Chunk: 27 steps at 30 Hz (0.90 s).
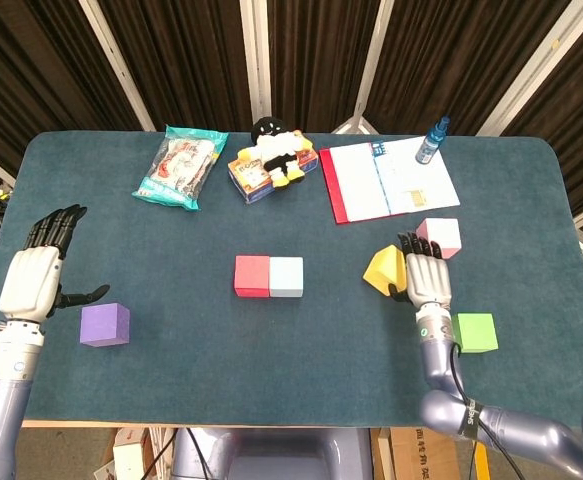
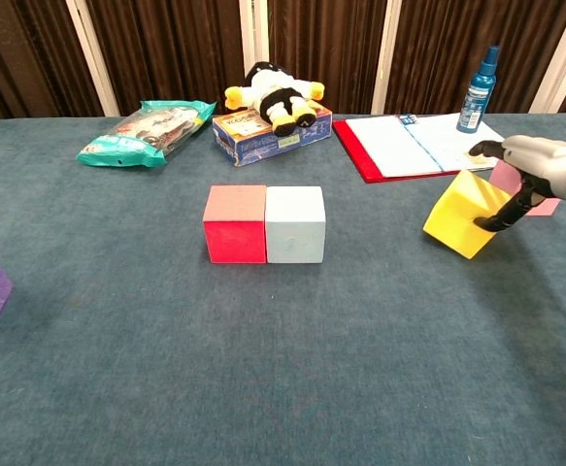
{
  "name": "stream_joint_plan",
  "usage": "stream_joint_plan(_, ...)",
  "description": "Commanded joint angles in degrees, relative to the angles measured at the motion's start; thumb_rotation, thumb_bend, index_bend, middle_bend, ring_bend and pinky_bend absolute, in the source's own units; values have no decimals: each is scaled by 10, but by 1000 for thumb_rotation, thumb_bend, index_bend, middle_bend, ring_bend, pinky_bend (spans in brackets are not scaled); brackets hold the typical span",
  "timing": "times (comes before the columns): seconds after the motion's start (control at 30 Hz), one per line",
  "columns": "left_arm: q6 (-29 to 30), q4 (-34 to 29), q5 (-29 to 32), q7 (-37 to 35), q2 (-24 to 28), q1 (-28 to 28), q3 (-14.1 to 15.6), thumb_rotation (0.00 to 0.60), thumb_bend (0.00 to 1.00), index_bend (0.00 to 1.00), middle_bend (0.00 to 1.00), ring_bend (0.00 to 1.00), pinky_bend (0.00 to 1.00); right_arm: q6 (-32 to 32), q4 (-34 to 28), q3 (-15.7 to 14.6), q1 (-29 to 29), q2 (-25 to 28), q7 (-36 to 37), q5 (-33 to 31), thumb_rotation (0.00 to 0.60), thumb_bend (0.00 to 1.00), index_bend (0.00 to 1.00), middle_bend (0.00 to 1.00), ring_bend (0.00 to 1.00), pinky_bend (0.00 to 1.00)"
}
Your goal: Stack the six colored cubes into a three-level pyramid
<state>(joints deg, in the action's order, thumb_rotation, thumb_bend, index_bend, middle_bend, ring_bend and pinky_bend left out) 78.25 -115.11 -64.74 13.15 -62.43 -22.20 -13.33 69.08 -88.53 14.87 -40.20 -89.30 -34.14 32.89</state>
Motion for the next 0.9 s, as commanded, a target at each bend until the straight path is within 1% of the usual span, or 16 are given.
stream_joint_plan(0.03, 1, -1, -3, 0, 1, 1, 0, 600, 48, 0, 36, 0, 0, 2, 0, -2, 3, 5, -4, 2, 600, 340, 0, 0, 0, 0)
stream_joint_plan(0.2, 0, -4, -4, -3, 2, 2, 0, 600, 48, 0, 36, 0, 0, 1, -34, -2, 12, 22, -5, -5, 600, 340, 0, 0, 0, 0)
stream_joint_plan(0.43, 0, -8, -9, -4, 3, 2, 1, 600, 48, 0, 36, 0, 0, 0, -64, 5, 15, 25, 3, -13, 600, 340, 0, 0, 0, 0)
stream_joint_plan(0.73, 0, -8, -7, -10, 7, 4, -1, 600, 48, 0, 36, 0, 0, 3, -70, 8, 10, 26, -2, -6, 600, 340, 0, 0, 0, 0)
stream_joint_plan(0.9, -1, -8, -7, -11, 7, 4, -1, 600, 48, 0, 36, 0, 0, -22, -60, 5, 4, 37, 0, 5, 600, 341, 0, 0, 0, 0)
